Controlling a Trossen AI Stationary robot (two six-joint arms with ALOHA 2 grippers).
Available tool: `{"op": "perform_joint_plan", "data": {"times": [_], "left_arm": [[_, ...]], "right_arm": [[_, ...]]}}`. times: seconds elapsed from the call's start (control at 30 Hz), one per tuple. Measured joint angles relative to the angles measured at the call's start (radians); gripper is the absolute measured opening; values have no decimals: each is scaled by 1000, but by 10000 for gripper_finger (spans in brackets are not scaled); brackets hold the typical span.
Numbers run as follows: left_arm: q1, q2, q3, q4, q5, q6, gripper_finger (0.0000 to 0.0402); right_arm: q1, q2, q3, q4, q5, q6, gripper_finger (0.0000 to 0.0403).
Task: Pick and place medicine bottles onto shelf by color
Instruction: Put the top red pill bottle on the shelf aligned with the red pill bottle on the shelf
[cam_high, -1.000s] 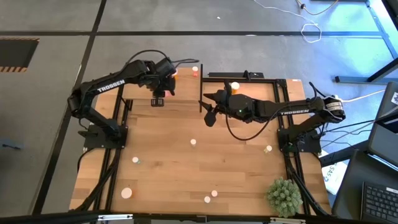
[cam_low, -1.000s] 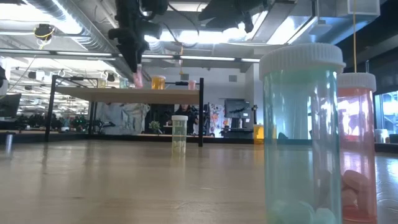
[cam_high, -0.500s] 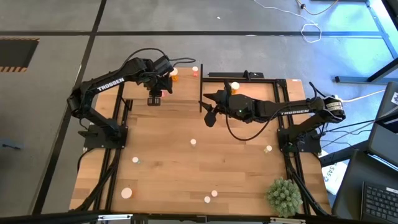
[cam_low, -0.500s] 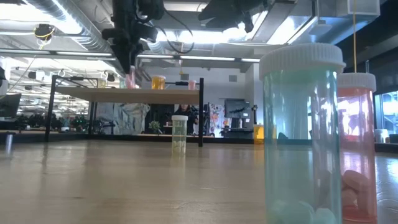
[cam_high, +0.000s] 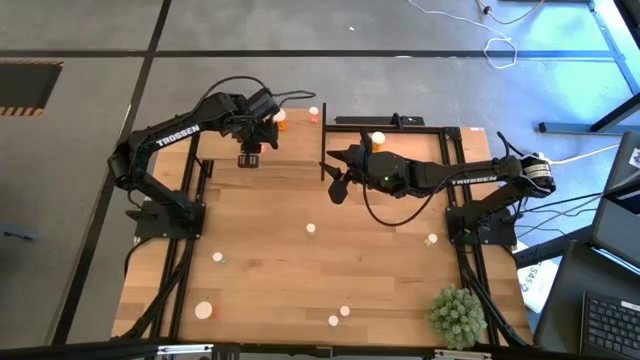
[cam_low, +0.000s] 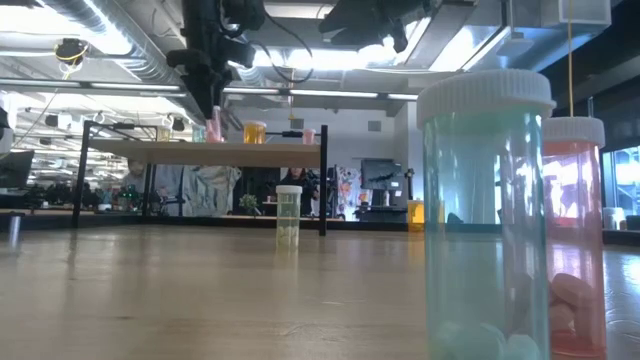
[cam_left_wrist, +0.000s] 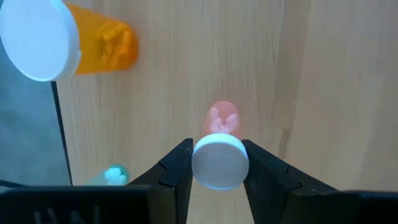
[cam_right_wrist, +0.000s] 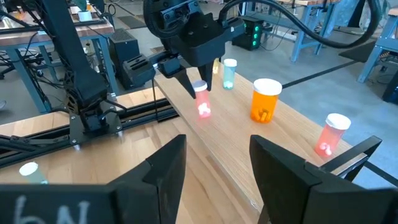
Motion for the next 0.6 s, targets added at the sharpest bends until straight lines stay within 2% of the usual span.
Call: {"op": "perform_joint_plan", "data": {"times": [0.6], "left_arm": [[0,4,0,20,4,2,113]], "right_arm": [[0,0,0,0,0,0,179]]}}
